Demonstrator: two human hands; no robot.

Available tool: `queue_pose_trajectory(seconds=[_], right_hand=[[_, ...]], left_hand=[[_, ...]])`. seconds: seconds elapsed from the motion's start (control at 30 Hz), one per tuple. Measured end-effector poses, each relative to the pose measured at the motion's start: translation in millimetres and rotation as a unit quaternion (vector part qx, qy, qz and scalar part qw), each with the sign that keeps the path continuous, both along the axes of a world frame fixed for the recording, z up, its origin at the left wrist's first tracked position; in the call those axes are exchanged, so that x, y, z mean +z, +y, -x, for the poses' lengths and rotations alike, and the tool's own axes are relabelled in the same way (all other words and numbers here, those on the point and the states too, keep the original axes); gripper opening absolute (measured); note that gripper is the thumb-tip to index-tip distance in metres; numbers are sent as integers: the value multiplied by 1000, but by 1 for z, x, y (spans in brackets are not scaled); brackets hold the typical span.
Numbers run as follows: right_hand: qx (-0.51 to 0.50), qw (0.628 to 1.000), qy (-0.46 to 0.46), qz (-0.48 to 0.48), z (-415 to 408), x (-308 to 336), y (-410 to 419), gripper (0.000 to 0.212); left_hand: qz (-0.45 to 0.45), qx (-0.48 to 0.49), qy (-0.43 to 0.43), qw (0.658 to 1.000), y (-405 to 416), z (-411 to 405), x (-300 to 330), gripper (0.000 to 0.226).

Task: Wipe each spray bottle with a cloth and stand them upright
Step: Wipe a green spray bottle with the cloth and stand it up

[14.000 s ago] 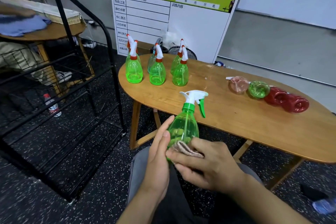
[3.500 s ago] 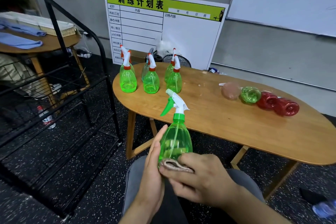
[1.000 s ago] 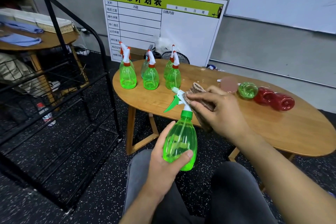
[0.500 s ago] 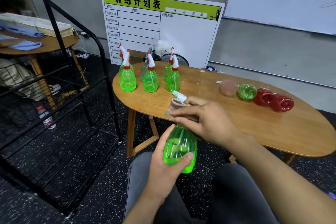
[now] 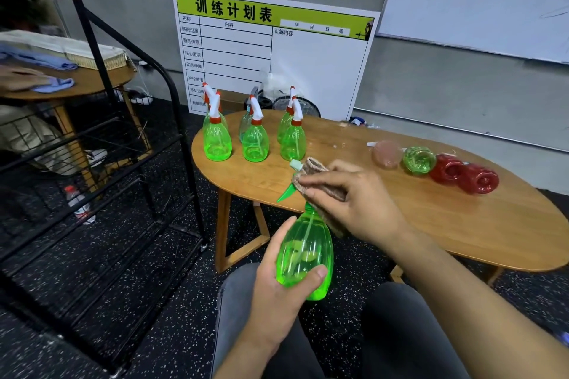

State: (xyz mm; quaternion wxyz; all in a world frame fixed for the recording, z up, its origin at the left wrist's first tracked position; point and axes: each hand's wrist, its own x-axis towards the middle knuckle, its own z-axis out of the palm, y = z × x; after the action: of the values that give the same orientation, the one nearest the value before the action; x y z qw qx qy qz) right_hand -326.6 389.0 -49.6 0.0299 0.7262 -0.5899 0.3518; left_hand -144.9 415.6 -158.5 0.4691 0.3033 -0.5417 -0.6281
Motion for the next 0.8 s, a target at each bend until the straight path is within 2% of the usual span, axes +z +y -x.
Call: queue_pose_trajectory(seconds=[0.13,0.27,0.4,0.53,0.63,0.7,0.8], right_hand=[[-57,998,0,27,5,3,5,35],[34,998,35,-39,9,-3,11,33],[-45,998,30,19,15,-6,14,32],[32,999,29,-20,14,-19,18,32],[-12,999,44,5,19,-15,14,32],[-57,997,-10,43,20,-5,7,29],[-35,984,-166,46,16,12,-10,25]], left_hand=[[2,-4,9,1000,-2,-1,0,80],[-2,1,18,1000,-3,-1,-1,78],[-1,-6,8,1000,-3,2,-2,80],[2,4,-4,1000,-1,1,-3,85],[0,-2,-9,1000,0,2,-3,82],[1,-11,-7,1000,1,2,-2,82],[4,-21,-1,1000,3,2,-1,83]])
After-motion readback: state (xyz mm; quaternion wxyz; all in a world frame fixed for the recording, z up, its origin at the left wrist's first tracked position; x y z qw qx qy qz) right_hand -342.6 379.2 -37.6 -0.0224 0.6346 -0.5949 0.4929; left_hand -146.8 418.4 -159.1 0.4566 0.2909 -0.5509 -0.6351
